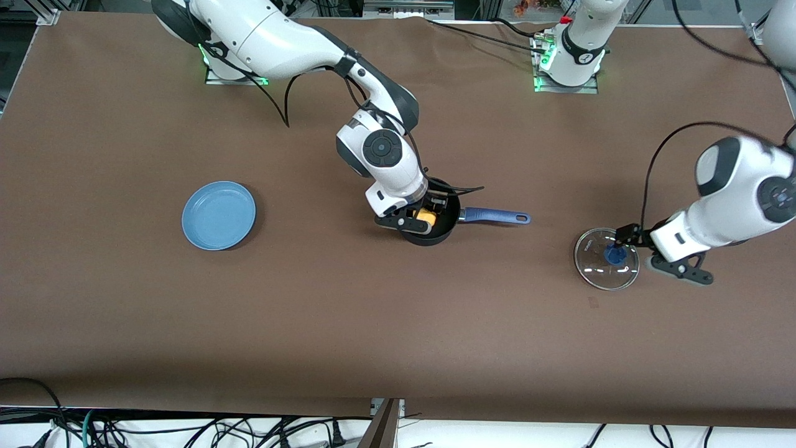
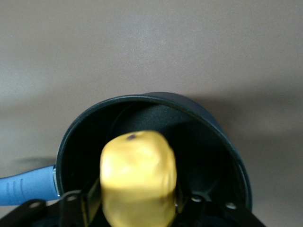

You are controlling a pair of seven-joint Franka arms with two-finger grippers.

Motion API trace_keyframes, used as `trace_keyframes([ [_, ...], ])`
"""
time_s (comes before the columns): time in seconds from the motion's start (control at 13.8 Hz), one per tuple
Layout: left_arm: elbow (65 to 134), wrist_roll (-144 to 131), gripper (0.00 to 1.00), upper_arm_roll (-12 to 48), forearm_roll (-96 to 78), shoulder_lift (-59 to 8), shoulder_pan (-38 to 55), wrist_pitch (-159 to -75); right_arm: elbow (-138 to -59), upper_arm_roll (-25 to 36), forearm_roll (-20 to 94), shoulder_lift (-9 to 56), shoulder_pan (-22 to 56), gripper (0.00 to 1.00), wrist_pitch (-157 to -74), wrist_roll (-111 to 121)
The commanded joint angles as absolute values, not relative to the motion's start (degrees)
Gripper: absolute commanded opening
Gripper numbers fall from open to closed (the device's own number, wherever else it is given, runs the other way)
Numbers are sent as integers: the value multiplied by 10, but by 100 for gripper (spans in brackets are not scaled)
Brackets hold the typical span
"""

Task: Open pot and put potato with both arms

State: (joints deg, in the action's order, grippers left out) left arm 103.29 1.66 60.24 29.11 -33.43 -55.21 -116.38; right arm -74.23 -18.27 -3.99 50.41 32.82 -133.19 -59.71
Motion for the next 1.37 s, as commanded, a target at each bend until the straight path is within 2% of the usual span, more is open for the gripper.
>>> trace_keyframes([
  [0.0,994,11,100,715,296,-299,-629,-1051,-718,-178,-42,499,330,100,-1294,-598],
  [0.14,946,16,100,736,288,-261,-618,-979,-687,-177,-42,483,323,100,-1221,-592],
  [0.36,918,17,100,737,245,-218,-602,-946,-641,-177,-42,459,295,100,-1109,-536],
  [0.51,911,17,100,723,213,-177,-595,-945,-638,-178,-41,435,260,100,-1081,-470],
  [0.58,906,16,100,695,209,-158,-564,-943,-638,-179,-40,422,239,100,-1066,-441],
  [0.79,886,25,100,556,124,-107,-449,-926,-638,-179,-40,385,185,100,-983,-364],
  [0.94,887,27,100,433,39,-73,-382,-920,-641,-177,-44,362,143,100,-916,-316],
  [1.16,896,50,100,248,24,-46,-238,-901,-641,-163,-51,331,77,100,-842,-204],
  [1.3,923,55,100,174,21,-24,-180,-899,-642,-163,-64,316,26,100,-814,-155],
])
